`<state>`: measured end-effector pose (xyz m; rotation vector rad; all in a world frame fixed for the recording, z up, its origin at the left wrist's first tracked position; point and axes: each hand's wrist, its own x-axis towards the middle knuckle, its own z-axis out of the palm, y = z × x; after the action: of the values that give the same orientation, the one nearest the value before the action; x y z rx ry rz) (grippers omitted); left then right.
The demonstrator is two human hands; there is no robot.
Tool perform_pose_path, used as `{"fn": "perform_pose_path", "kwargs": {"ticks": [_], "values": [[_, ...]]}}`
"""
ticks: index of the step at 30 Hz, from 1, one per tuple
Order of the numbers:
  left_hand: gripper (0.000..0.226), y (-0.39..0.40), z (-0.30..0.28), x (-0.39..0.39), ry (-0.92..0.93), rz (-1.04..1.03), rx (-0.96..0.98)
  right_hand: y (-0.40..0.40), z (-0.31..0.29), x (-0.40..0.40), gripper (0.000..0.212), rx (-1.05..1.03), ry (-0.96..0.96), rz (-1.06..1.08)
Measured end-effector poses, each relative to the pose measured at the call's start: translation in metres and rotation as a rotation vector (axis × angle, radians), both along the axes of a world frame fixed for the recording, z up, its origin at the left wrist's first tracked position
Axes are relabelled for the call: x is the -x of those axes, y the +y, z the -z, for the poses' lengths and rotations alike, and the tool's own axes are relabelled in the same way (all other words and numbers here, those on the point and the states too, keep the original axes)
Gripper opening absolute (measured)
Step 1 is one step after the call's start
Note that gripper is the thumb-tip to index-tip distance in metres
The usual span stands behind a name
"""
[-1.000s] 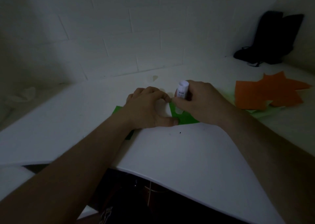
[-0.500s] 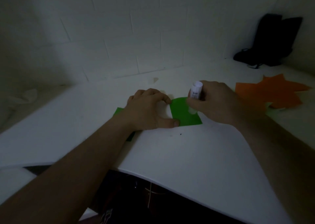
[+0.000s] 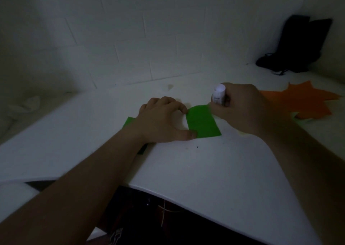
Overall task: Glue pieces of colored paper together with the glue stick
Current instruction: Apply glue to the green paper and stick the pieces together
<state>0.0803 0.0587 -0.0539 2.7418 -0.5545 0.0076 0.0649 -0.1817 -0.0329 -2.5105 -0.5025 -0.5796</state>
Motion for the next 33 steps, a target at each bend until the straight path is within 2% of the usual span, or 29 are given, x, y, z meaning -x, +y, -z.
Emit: {"fn": "perform_pose_path", "kwargs": {"ticks": [3, 6, 12, 14, 16, 21, 29, 33], "values": [[0.084, 0.001, -0.001, 0.0, -0.003, 0.012, 0.02, 0.008, -0.004, 0.002, 0.013, -0.102, 0.016, 0.034], [0.078, 0.002, 0.0, -0.001, -0.003, 0.027, 0.046, 0.018, 0.0, 0.003, 0.023, -0.135, 0.092, 0.015], [0.076, 0.002, -0.001, -0.001, 0.007, 0.03, 0.005, 0.025, 0.006, 0.005, 0.014, -0.097, 0.185, -0.036], [0.079, 0.002, -0.001, -0.001, 0.008, 0.02, 0.008, 0.026, 0.007, 0.006, 0.022, -0.104, 0.204, -0.054], [0.082, 0.001, -0.001, -0.001, 0.002, 0.01, 0.004, 0.028, 0.008, 0.007, 0.029, -0.105, 0.21, -0.066], [0.093, 0.0, -0.003, 0.0, 0.014, 0.003, -0.019, 0.035, 0.014, 0.004, 0.022, -0.104, 0.19, -0.068], [0.085, 0.0, 0.001, -0.003, 0.0, 0.003, -0.027, 0.045, 0.017, 0.006, 0.012, -0.15, 0.208, -0.088], [0.087, -0.001, 0.0, -0.003, 0.007, 0.007, -0.027, 0.048, 0.017, 0.005, 0.015, -0.17, 0.227, -0.095]]}}
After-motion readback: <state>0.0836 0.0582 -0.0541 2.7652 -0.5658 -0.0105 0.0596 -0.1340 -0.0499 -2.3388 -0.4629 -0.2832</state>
